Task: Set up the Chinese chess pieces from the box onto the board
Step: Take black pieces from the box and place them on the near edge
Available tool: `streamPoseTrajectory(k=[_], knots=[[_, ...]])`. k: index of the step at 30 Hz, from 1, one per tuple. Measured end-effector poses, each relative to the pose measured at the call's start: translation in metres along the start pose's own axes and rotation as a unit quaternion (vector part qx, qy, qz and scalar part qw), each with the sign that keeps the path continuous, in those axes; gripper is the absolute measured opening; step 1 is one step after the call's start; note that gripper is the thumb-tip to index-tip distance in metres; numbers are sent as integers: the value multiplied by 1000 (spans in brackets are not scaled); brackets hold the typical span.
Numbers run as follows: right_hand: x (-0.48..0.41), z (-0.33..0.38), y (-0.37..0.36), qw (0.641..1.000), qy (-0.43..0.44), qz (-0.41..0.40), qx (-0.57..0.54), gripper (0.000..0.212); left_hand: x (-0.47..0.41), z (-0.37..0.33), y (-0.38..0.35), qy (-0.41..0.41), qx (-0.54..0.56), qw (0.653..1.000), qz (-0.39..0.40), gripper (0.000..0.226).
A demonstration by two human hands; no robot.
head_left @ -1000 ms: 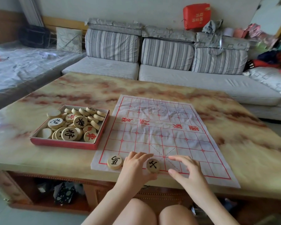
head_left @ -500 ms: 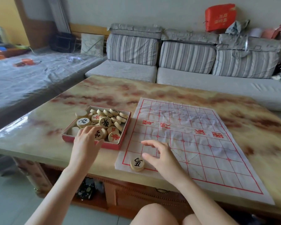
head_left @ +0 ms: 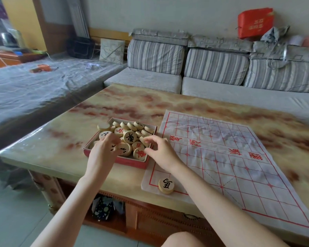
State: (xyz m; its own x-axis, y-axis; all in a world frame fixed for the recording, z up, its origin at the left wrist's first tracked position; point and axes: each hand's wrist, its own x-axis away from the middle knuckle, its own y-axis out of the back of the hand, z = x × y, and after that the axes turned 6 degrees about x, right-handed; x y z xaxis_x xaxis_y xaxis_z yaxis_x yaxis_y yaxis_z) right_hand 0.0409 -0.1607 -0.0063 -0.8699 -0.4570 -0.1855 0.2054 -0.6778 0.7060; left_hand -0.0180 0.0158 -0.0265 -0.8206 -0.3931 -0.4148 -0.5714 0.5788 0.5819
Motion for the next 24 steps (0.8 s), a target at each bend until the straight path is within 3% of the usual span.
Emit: streamPoseTrajectory(k=[3,6,8,11,14,16,20,24], knots=[[-35,8,-20,1000,11,0,0,49,9,-5,8,24,97,994,-49,27],[-62,10,-39,999,31,30,32,60,18,-6,21,65,168,983,-44,31],[-73,6,-51,994,50,29,96,59,26,-3,29,86,200,976,-18,28],[-74,0,-58,986,56,-60,143,40,38,-5,39,125,278,952,23,33],[-63,2,-46,989,59,-123,60,28,44,-5,40,133,263,955,45,49],[-47,4,-25,989,35,-130,-59,31,48,-5,38,124,249,959,56,52],[1,-6,19,958,-70,-22,-276,32,60,-11,26,108,253,958,77,51],[52,-29,52,895,-157,53,-415,34,75,-26,13,100,267,953,102,53]])
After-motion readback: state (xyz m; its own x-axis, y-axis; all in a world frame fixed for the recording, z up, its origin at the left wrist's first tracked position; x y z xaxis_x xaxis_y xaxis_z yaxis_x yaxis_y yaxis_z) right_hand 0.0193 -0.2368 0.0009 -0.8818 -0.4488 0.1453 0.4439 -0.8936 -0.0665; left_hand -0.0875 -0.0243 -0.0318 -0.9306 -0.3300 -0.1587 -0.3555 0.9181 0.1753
